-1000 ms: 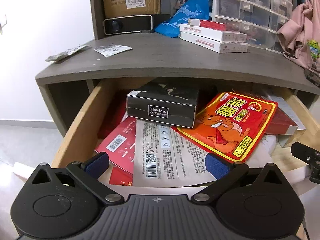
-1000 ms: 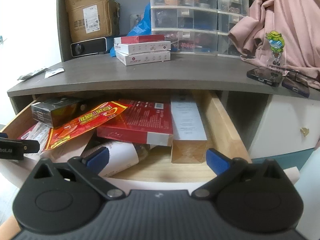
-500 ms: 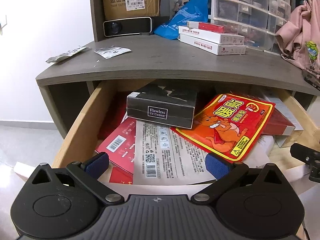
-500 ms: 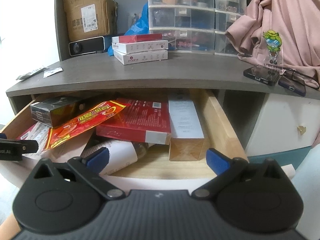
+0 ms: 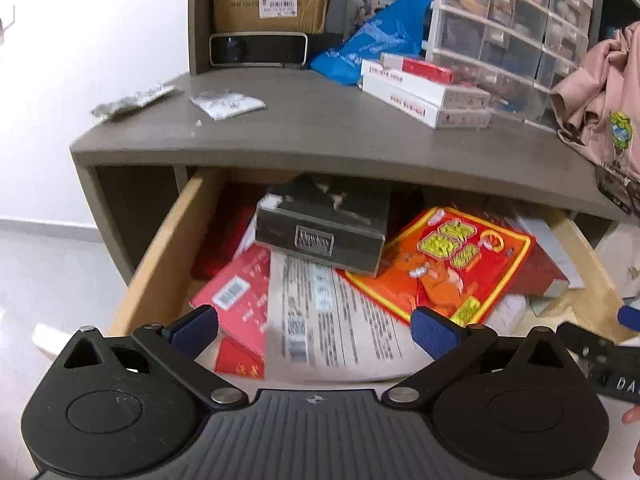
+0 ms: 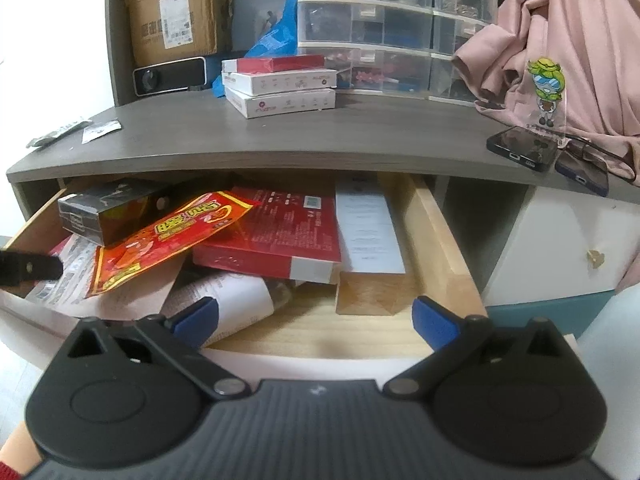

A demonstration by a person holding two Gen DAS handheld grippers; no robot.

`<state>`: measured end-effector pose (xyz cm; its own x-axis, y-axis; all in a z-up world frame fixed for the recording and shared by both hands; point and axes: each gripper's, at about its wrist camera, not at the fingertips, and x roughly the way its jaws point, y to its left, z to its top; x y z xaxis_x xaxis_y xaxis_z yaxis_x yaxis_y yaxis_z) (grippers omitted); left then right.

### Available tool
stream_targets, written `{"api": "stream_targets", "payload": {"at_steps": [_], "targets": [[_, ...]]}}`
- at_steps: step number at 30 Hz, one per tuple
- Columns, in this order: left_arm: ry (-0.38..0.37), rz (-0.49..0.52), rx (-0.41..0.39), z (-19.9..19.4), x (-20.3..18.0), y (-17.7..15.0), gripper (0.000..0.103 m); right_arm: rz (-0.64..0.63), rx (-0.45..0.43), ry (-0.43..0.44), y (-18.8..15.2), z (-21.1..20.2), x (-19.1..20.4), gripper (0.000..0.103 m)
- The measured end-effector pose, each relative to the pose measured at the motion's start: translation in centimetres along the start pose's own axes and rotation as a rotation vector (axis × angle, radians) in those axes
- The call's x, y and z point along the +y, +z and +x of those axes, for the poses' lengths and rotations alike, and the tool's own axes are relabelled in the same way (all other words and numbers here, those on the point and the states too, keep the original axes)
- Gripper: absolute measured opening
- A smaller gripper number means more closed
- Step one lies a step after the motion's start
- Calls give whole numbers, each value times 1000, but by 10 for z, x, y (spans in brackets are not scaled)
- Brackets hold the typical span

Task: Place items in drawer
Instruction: 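Open the left gripper and back it away from the drawer, then move the right gripper up to the red box atop the white boxes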

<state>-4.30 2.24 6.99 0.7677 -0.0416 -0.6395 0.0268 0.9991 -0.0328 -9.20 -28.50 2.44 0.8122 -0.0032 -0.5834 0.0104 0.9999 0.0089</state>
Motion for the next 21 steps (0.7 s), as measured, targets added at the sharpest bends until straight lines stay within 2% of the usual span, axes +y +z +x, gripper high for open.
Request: {"api": "stream_targets", "payload": {"at_steps": [7, 21], "targets": [[5, 18, -29, -4, 3, 25, 103, -6, -16, 8, 22, 0, 7, 103], [28, -1, -63, 3, 18, 61, 103, -138, -116, 4, 96, 19, 32, 103]]}}
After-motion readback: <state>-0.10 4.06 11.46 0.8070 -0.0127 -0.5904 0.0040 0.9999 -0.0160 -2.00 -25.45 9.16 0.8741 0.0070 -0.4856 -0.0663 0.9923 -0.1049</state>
